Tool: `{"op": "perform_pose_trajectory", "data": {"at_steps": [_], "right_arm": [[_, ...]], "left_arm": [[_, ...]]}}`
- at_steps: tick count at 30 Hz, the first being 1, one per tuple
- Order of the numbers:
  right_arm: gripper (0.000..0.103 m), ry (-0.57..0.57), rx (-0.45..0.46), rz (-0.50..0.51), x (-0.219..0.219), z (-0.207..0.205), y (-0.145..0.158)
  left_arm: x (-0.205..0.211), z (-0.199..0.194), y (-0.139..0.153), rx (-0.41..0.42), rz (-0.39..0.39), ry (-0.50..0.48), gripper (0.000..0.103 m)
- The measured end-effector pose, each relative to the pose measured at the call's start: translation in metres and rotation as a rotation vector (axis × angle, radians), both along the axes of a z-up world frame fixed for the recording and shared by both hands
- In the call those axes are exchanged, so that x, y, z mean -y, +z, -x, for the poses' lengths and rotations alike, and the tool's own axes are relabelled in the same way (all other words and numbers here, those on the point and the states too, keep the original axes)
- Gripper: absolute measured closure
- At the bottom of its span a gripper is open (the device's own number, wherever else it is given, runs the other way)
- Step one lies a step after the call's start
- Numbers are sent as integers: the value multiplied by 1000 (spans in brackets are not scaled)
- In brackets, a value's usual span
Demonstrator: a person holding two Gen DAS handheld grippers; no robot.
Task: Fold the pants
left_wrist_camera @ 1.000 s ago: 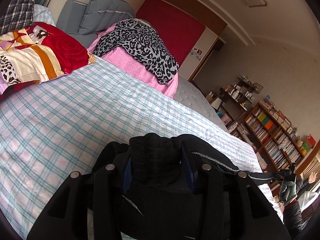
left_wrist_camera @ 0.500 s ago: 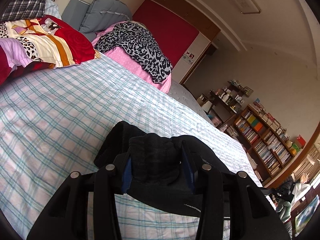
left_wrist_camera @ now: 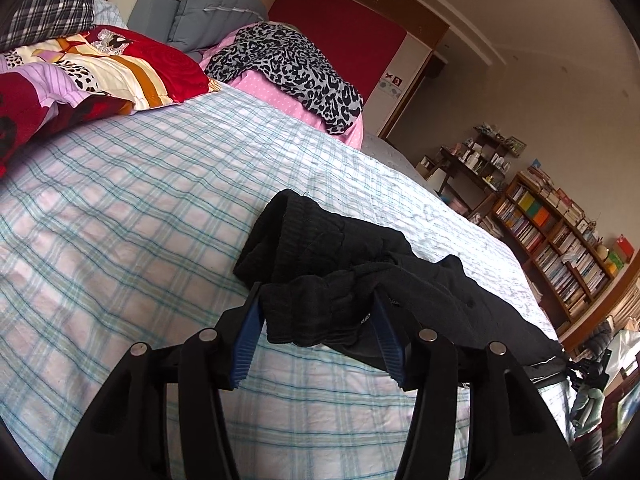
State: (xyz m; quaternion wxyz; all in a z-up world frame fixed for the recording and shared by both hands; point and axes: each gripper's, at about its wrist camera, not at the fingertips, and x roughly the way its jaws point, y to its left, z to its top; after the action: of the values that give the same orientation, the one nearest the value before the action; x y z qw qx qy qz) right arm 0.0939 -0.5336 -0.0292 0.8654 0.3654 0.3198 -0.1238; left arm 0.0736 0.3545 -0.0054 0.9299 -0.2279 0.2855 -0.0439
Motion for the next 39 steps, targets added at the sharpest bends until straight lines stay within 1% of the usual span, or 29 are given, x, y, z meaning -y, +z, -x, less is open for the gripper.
{"op": "perform_pose_trajectory", "data": {"at_steps": [2,3,4,6,8,13,15,18,19,21,23,26,28,30,33,39], "right_arm": [[78,3,8,-3,0,1,0],[72,7,16,-15,1,2,-1],[68,10,24,-29,2,3,-2],[67,10,30,-38,2,5,-1],[66,11,32,-33,1,4,-1],[63,13,34,-9,-2,5,1],[60,16,38,4,-6,5,1],[54,17,38,35,-12,6,3],[52,19,40,46,-14,6,4],[50,19,40,66,-18,8,4],[47,20,45,81,-21,8,4],[46,18,51,99,-24,10,1],[46,15,56,107,-25,10,-1],[46,13,59,113,-25,10,-3],[46,13,63,124,-29,11,-5],[44,14,55,150,-35,8,-6]], "left_arm": [[0,3,0,-3,-3,-3,48],[0,5,0,-4,-3,-3,47],[0,7,0,-8,0,-1,43],[-3,11,-2,-21,19,5,39],[-7,13,-3,-28,56,6,39],[-24,22,5,0,136,52,37],[-24,19,10,2,135,56,35],[-19,7,17,-2,122,38,27],[-17,1,18,-11,118,33,25],[-13,-14,18,-45,103,30,25],[-11,-28,15,-83,104,24,25],[-9,-48,9,-130,115,2,24],[-8,-60,4,-158,98,-5,24],[-8,-68,-2,-203,89,-18,24],[-12,-69,-11,-248,110,-24,25],[-18,-55,-28,-327,150,-62,24]]}}
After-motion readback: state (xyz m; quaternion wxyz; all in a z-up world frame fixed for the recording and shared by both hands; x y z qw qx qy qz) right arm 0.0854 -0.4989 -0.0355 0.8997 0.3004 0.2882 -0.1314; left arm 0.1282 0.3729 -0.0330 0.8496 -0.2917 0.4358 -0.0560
